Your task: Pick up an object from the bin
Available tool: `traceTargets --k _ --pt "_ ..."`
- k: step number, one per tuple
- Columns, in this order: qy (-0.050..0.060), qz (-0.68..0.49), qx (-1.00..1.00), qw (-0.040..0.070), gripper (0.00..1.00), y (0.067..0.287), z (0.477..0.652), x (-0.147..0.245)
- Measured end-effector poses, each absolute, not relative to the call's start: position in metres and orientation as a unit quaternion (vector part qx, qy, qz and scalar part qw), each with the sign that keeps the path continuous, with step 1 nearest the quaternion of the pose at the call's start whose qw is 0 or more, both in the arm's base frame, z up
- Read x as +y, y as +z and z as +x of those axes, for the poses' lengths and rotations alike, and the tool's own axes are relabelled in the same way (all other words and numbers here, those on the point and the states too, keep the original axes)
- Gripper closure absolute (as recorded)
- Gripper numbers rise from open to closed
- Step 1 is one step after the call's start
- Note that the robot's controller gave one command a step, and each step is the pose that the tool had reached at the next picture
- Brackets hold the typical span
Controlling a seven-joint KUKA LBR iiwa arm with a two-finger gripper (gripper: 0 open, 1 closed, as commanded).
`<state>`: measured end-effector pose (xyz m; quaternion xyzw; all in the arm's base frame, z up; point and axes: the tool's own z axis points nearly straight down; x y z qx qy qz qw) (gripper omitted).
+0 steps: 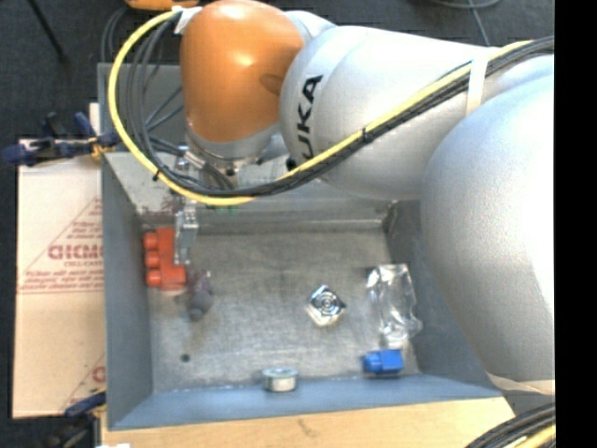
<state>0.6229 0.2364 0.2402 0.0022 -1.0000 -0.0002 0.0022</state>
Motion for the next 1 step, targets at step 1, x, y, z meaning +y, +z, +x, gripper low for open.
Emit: traceTargets --k 1 --pt "-0.002 -0.064 -0.998 -0.005 0.00 0.0713 0.5468 0.1950"
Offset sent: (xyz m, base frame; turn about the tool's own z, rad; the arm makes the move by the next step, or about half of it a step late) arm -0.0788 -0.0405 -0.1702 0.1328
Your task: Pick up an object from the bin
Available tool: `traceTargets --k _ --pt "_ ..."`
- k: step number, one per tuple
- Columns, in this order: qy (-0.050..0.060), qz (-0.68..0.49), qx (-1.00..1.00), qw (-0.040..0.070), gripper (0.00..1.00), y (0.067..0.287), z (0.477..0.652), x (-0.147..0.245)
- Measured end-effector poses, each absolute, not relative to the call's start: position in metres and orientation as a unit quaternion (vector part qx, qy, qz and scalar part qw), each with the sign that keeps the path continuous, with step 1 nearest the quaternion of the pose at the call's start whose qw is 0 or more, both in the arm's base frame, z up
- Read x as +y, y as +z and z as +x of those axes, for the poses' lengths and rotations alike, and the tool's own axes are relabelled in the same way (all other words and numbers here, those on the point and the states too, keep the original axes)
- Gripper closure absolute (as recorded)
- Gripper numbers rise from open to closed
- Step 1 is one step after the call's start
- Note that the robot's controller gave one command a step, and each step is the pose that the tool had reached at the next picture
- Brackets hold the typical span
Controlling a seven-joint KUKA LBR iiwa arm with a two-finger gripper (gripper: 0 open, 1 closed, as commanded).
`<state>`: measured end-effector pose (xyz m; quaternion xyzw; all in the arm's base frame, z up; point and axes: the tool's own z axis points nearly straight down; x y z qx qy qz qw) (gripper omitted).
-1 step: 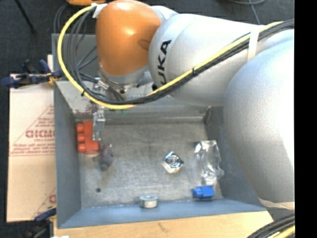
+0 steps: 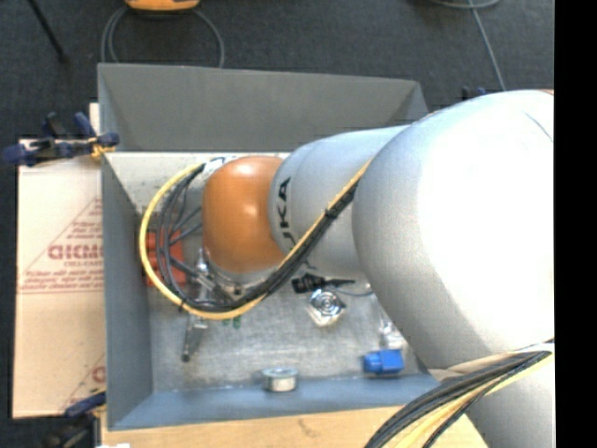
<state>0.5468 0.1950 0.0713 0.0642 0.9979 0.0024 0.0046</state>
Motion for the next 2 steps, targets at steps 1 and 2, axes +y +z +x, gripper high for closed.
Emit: traceTargets --k 1,2 --pt "0.000 -0.090 0.996 0.001 0.00 0.101 0.521 0.206" --pt "-0.001 -0.262 0.965 -0.002 0.00 0.100 0.573 0.196"
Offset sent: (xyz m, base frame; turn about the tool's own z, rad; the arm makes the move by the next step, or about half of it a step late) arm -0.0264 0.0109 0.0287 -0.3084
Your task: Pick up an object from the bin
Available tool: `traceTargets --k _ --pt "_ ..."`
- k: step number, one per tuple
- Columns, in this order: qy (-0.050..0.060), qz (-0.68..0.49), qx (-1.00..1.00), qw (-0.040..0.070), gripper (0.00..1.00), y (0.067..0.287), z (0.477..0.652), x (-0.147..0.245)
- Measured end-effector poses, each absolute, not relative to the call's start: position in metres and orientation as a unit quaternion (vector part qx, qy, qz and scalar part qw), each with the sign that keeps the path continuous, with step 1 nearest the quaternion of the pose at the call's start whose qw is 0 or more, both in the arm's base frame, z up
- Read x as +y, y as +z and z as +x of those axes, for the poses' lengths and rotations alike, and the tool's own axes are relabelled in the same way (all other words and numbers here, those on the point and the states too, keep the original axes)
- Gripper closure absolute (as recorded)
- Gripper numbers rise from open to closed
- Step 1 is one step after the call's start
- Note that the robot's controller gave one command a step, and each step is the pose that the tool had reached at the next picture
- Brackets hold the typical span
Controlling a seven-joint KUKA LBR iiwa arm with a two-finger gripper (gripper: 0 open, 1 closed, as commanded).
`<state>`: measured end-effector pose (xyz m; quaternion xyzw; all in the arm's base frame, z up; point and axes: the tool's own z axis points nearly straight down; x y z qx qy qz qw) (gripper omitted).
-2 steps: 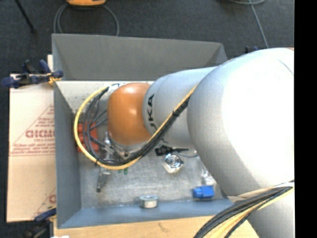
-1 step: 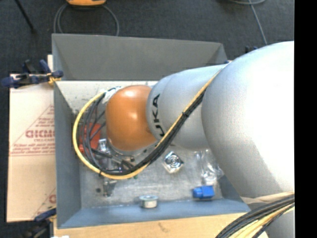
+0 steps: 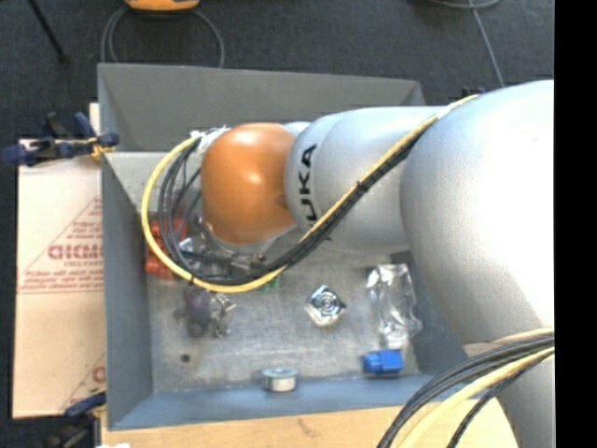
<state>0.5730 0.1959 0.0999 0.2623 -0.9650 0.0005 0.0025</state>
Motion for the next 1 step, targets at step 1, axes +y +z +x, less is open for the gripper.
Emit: traceTargets --k 1 --pt "0.001 0.369 -0.929 -0.009 0.00 0.0919 0.5743 0.1921"
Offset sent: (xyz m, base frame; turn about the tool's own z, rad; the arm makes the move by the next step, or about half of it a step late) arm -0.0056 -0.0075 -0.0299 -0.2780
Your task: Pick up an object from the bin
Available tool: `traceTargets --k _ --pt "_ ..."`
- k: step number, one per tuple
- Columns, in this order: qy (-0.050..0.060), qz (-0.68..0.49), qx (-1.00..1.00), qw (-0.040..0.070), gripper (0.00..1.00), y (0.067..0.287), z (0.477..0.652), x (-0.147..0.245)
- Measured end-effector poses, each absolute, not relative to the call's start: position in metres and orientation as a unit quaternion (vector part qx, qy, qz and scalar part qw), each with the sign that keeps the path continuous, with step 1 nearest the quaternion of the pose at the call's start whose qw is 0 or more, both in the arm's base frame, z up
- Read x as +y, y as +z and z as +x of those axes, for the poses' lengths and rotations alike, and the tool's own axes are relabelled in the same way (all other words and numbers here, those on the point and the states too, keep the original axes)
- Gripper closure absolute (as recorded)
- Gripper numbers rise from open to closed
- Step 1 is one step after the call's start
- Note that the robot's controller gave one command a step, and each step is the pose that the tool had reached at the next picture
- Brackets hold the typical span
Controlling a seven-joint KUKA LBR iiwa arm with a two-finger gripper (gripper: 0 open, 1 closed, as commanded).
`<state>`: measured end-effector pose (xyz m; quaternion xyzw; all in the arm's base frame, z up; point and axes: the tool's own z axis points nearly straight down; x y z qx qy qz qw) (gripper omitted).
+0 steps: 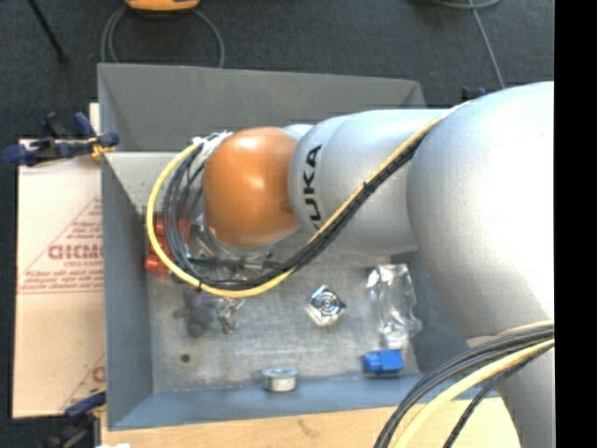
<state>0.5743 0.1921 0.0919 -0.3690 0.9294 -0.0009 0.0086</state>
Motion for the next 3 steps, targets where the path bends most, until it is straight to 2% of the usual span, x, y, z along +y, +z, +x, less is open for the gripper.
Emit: traceTargets --k 1,2,3 --pt "0.000 -0.481 0.877 0.005 0.00 0.072 0.574 0.207" --pt "0.000 -0.479 0.878 0.006 1.00 0.075 0.575 0.207" --pt "-0.001 -0.476 0.879 0.006 1.00 0.170 0.578 0.208"
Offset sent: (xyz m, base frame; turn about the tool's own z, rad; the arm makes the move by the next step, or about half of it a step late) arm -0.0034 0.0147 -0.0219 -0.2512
